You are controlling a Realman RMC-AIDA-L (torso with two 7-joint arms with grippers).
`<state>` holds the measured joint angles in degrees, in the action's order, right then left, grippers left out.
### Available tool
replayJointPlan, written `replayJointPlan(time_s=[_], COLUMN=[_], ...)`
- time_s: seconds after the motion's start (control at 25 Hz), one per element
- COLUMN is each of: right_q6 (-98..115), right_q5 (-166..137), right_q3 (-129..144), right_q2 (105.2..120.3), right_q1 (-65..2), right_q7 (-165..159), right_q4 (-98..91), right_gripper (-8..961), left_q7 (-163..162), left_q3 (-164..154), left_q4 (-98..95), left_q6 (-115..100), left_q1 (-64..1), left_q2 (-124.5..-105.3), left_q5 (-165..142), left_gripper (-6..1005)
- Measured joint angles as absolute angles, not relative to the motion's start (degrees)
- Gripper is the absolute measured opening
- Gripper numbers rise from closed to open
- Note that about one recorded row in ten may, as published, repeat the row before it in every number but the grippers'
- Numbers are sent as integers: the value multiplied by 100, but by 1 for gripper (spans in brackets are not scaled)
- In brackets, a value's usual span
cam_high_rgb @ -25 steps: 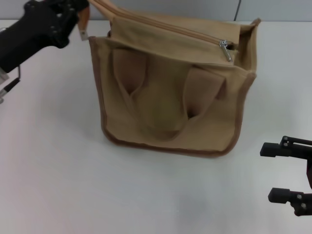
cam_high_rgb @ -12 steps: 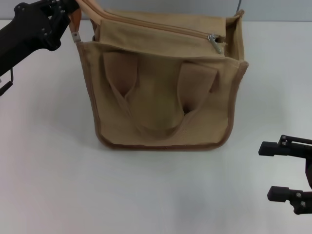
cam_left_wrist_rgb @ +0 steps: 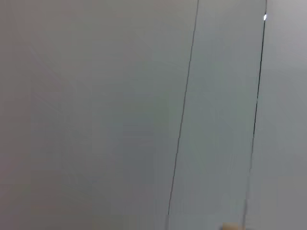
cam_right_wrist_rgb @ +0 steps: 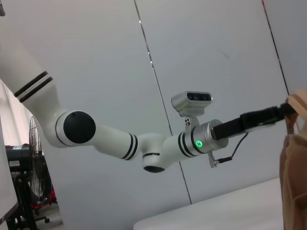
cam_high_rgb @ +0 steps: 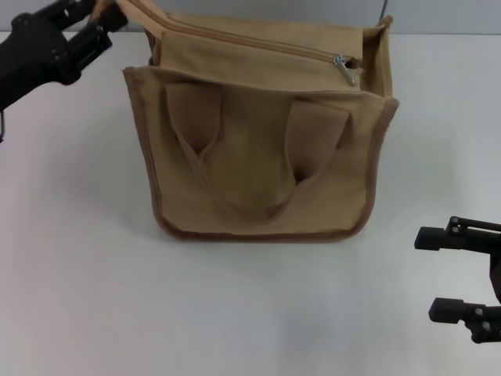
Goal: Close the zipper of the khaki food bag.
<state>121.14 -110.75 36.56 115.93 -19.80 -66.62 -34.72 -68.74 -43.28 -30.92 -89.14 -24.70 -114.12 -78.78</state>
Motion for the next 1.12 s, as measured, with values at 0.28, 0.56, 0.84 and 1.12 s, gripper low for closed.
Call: replayJointPlan(time_s=[0.28,0.56,0.84,1.12], right_q6=[12103,12021,11761,11116], right_q5=[-11075,-11075,-11245,-11849], right_q3=[3656,3657,3682,3683], right_q2=[11593,11596,11693,11887], right_q1=[-2050,-2109,-2205,-2436], right_q7=[-6694,-6724,-6654,-6137], right_q4=[-3472,-3471,-3443,-3094], right_gripper=[773,773,773,773], left_q7=[-7777,-8584,-8176,-6890], left_q3=[-4292,-4329,-4417,-4833], left_q4=[-3623,-3832,-3489,-3061], left_q6=[-9084,-10513,-11273,-11094], left_q1=[-2150,-2035,-2411,-2586], left_q2=[-11163,-10861,-11249,-11719], left_q5=[-8178,-8263,-9474,-10621], left_gripper=[516,773,831,830])
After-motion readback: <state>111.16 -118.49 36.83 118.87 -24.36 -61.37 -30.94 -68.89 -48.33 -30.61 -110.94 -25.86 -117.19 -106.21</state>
